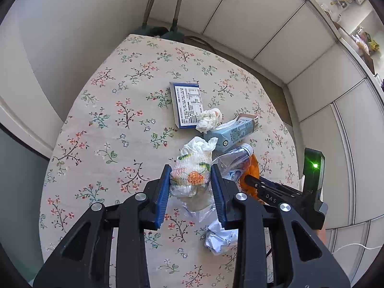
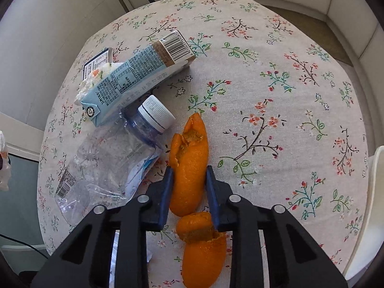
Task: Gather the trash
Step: 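Grasp the orange peel with the right tool while the left tool holds the tissue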
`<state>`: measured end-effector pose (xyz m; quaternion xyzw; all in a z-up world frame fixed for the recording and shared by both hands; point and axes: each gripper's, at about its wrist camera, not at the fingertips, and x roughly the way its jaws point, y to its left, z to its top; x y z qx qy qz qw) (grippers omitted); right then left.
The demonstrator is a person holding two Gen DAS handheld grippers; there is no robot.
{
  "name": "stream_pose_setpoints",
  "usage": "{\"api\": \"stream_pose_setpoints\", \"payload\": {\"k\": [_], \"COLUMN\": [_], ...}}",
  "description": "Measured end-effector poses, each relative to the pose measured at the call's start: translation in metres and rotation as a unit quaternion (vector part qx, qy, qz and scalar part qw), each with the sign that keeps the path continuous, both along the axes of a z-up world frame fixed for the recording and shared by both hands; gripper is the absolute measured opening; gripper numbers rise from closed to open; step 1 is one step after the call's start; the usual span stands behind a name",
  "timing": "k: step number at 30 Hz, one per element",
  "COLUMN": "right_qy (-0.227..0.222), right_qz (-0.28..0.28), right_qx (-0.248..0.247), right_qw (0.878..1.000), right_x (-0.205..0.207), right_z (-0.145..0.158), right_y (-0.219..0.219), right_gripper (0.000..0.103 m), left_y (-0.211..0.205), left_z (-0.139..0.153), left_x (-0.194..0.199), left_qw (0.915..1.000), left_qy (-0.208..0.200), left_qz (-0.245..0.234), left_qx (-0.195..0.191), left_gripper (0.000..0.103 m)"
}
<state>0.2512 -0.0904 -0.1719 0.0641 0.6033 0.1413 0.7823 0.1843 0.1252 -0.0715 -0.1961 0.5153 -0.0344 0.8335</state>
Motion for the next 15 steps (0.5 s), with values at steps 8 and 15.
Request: {"api": "stream_pose_setpoints", "payload": {"k": [8,15], "right_qy": [-0.044,-0.099], "right_qz": [-0.025,-0.056], "right_qx": [0.006,0.023], "right_qw": [0.999,0.993], "right_x": [-0.007,-0.019], "right_z": [0.032,0.073], "right_y": [-0.019,-0.050], "right_gripper": [0.020,0.020], "left_y": [-0.004,-0.015], "left_z": [0.004,0.008], "left_x": [-0.002,-0.003], "left_qw": [1.0000,0.9998], "left_qy": [-0.007,-0.016], "left_qz": [-0.003,-0.015], "left_qx": [-0.001,-0.002], "left_gripper": [0.031,0.031]}}
